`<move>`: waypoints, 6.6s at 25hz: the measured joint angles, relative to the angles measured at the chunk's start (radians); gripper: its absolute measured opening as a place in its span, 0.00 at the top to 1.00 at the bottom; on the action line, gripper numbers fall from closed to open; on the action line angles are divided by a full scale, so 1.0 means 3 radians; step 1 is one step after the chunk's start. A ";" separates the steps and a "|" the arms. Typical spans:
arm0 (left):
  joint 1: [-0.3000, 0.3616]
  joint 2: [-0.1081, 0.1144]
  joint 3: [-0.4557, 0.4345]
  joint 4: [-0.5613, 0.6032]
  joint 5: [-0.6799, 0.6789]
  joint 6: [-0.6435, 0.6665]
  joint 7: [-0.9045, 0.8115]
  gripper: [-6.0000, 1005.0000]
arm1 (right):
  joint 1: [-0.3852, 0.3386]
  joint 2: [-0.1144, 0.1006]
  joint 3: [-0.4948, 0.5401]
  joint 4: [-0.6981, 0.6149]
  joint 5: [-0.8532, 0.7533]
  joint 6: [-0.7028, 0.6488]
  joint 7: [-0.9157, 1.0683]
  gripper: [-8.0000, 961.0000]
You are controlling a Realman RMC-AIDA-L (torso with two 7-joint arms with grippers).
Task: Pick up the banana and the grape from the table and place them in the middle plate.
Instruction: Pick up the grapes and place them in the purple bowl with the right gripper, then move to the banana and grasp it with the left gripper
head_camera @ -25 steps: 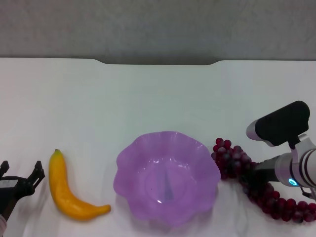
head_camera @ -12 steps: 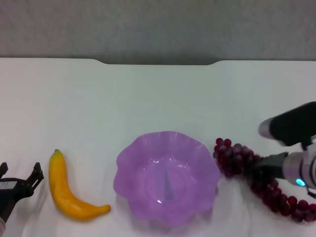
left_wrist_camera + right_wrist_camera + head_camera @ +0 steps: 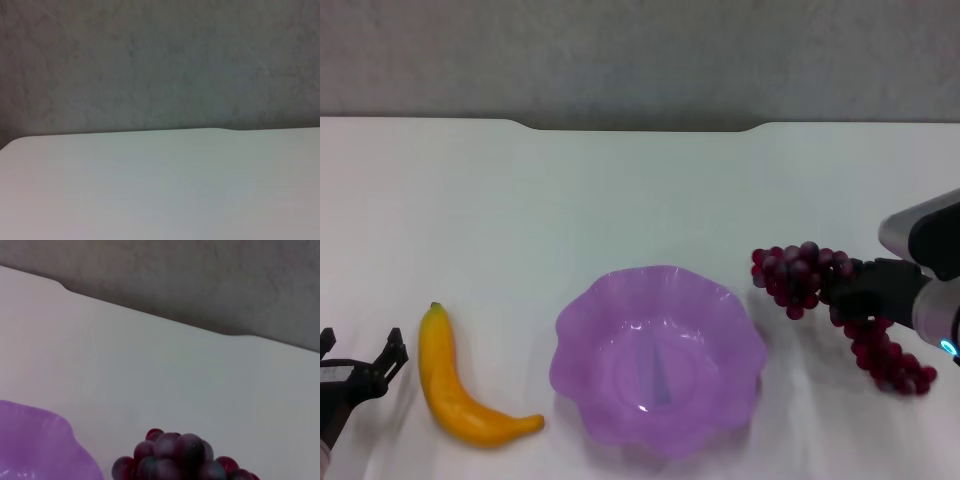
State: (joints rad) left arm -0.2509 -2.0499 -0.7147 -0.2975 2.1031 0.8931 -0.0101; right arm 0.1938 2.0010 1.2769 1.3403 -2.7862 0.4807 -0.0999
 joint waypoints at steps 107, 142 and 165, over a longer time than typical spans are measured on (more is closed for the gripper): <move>-0.0017 -0.0009 -0.0132 -0.0041 -0.0003 0.0064 -0.0113 0.11 | -0.0167 0.0023 -0.1037 -0.2393 0.0362 -0.4622 -0.0441 0.22; 0.0775 0.0033 -0.2159 -0.3217 -0.0132 -0.3324 0.1968 0.11 | 0.0236 0.0039 -0.1240 -0.3328 0.0554 -0.4650 0.0179 0.24; 0.0039 0.0028 -0.2518 -0.3742 0.2544 -0.6186 -0.0583 0.11 | 0.0282 0.0033 -0.1234 -0.3327 0.0549 -0.4531 0.0169 0.24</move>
State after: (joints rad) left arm -0.2393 -2.0414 -1.4701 -1.4200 2.8664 -0.9626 -0.1850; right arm 0.2785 2.0110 0.9068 0.3422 -2.6213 -0.8786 -0.0491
